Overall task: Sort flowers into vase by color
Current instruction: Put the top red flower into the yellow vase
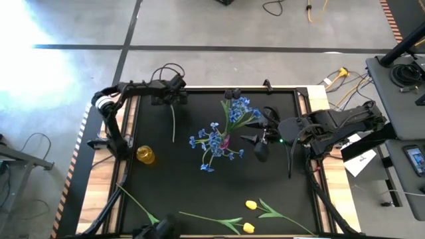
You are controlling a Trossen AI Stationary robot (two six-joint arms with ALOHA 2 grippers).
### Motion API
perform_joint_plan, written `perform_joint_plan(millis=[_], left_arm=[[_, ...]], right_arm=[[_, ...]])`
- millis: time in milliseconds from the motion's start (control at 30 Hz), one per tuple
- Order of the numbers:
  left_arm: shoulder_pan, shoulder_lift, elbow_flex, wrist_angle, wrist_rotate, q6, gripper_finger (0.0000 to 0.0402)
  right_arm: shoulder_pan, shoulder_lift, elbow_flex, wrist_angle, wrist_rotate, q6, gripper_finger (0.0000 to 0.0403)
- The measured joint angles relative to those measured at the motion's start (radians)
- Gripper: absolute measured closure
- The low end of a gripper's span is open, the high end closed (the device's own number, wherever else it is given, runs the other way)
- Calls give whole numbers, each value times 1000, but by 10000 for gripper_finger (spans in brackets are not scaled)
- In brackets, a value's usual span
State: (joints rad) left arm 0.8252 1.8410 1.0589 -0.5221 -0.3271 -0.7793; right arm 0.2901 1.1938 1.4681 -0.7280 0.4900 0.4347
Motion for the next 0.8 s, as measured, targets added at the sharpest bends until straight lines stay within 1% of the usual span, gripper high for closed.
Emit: perform_joint_plan(millis=[100, 200, 400, 533, 600, 700, 800], left_arm=[[2, 17, 22, -1, -2, -8, 157], [3, 19, 28, 6, -5, -33, 195], [22, 14, 16, 15, 30, -56, 312], [16, -7, 8, 13, 67, -25, 384], [1, -30, 3, 1, 81, -14, 394], [-29, -95, 3, 17, 91, 27, 386], [-69, -185, 0, 29, 83, 71, 386]], right_arm=[[0, 0, 0, -1, 0, 0, 170], [0, 0, 0, -1, 0, -11, 170], [0, 0, 0, -1, 0, -26, 170], [0, 0, 0, -1, 0, -25, 170], [0, 0, 0, 0, 0, -24, 170], [0, 0, 0, 0, 0, -24, 170], [0, 0, 0, -1, 0, -25, 170]])
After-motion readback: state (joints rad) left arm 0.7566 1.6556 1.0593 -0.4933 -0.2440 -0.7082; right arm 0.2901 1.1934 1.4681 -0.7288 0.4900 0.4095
